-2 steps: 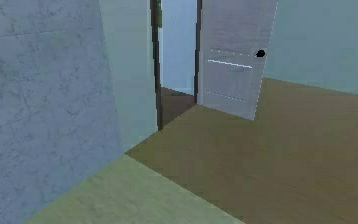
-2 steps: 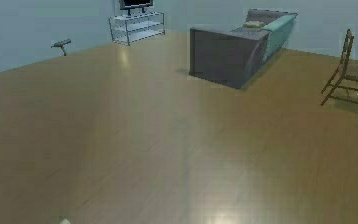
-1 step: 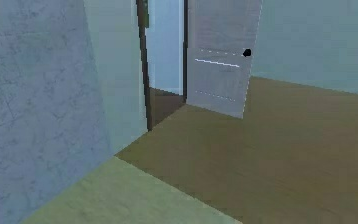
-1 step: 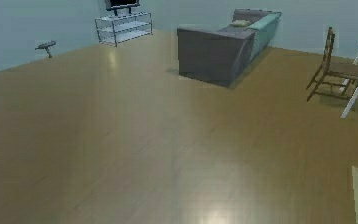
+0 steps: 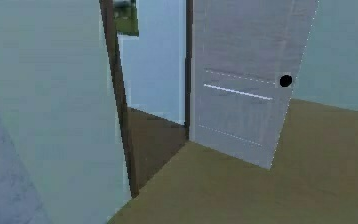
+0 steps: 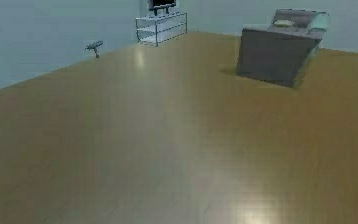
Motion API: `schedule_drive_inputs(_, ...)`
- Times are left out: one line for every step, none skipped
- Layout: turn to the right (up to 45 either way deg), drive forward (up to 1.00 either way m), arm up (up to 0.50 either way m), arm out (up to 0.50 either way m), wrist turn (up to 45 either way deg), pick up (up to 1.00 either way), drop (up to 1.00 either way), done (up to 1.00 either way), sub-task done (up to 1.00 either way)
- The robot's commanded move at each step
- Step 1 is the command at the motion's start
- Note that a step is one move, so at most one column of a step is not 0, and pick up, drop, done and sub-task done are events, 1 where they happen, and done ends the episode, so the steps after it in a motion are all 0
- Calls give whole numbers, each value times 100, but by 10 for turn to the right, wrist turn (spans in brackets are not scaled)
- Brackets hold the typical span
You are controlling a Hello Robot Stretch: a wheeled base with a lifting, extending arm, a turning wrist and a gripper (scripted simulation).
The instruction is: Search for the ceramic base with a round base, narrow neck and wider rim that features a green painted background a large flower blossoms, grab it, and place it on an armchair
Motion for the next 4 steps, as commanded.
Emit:
schedule_drive_inputs(0, 100, 0, 0, 0, 0, 0, 0, 0)
schedule_drive_inputs(60, 0, 0, 0, 0, 0, 0, 0, 0)
schedule_drive_inputs(0, 30, 0, 0, 0, 0, 0, 0, 0)
schedule_drive_inputs(-450, 0, 0, 0, 0, 0, 0, 0, 0)
